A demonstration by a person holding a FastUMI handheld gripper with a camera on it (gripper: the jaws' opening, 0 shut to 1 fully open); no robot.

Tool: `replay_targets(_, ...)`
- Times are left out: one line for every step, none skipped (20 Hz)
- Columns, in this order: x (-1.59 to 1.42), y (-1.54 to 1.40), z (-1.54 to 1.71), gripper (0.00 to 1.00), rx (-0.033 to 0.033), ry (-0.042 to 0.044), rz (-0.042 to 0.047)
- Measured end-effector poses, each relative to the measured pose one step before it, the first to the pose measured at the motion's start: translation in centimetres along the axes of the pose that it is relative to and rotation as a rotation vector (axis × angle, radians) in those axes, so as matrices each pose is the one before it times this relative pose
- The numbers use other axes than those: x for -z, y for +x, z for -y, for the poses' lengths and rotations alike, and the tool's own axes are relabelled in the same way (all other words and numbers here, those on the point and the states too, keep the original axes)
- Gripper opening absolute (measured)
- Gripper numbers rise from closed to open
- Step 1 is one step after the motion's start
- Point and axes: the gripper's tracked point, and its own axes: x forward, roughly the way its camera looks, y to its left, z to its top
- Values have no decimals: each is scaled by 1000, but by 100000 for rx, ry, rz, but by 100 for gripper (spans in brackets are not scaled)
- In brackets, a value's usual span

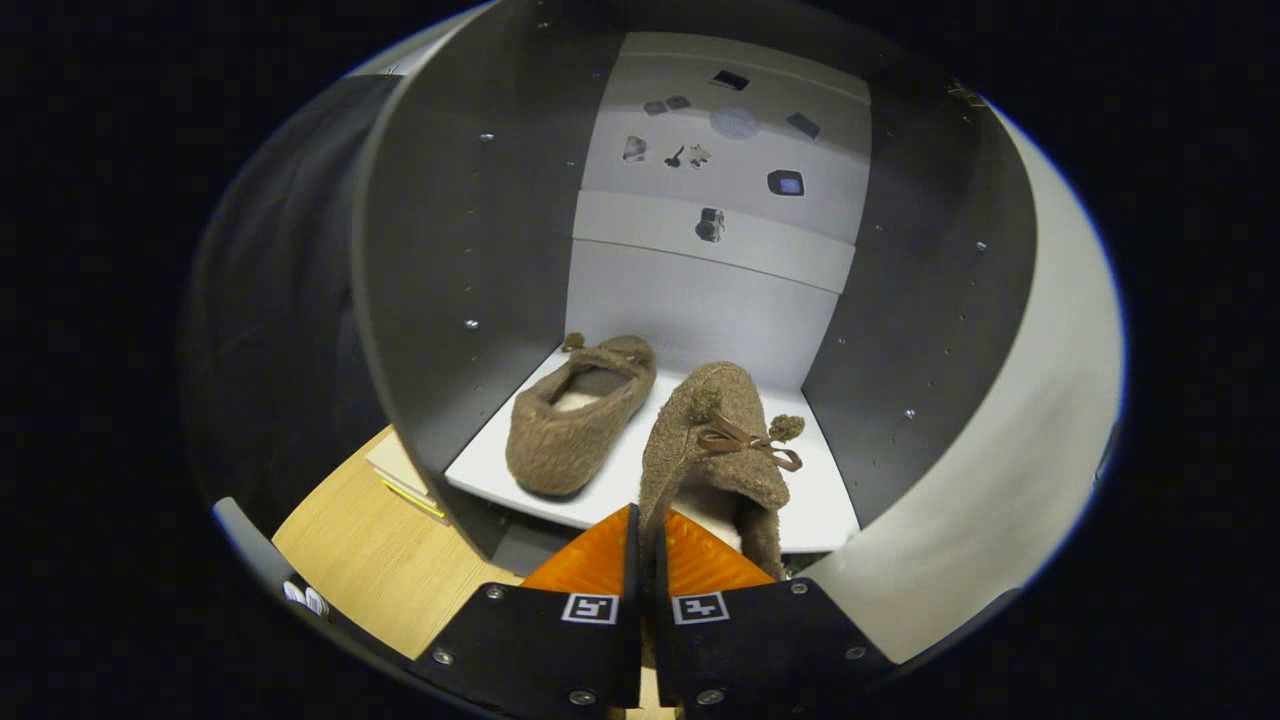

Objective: Open the shoe cabinet door, grab the shoes and put them into the shoe cabinet, then close the shoe cabinet door.

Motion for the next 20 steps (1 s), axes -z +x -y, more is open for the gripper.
replay_targets(-478, 1159, 495, 6, 189, -407, -485)
replay_targets(-419, 1282, 436, 6, 158, -569, -361)
replay_targets(-148, 1003, 322, 6, -407, -533, -763)
replay_targets(-469, 985, -153, 6, -2147, 855, -204)
replay_targets(-106, 860, 244, 6, -940, 418, -1123)
replay_targets(-121, 922, 70, 6, -1259, 682, -1085)
replay_targets(-208, 748, 149, 6, -356, 392, -178)
replay_targets(-323, 693, 171, 6, -620, -118, 255)
replay_targets(-258, 630, 98, 6, -720, -385, 127)
replay_targets(-153, 791, -5, 6, -875, -433, -538)
replay_targets(26, 657, -9, 6, -594, -464, -973)
replay_targets(-70, 715, 46, 6, -269, 36, -808)
replay_targets(-39, 476, 56, 6, -268, 179, -566)
replay_targets(-230, 235, 4, 6, -292, 126, 550)
replay_targets(-64, 266, 84, 6, -385, -171, 63)
replay_targets(-63, 189, -63, 6, -734, 273, -279)
replay_targets(-64, 109, 52, 6, -161, 39, 112)
replay_targets(-49, -43, 50, 11, 139, 418, 497)
replay_targets(-109, -188, 21, 14, 693, 500, 457)
replay_targets(52, -70, 141, 22, 1022, 687, 645)
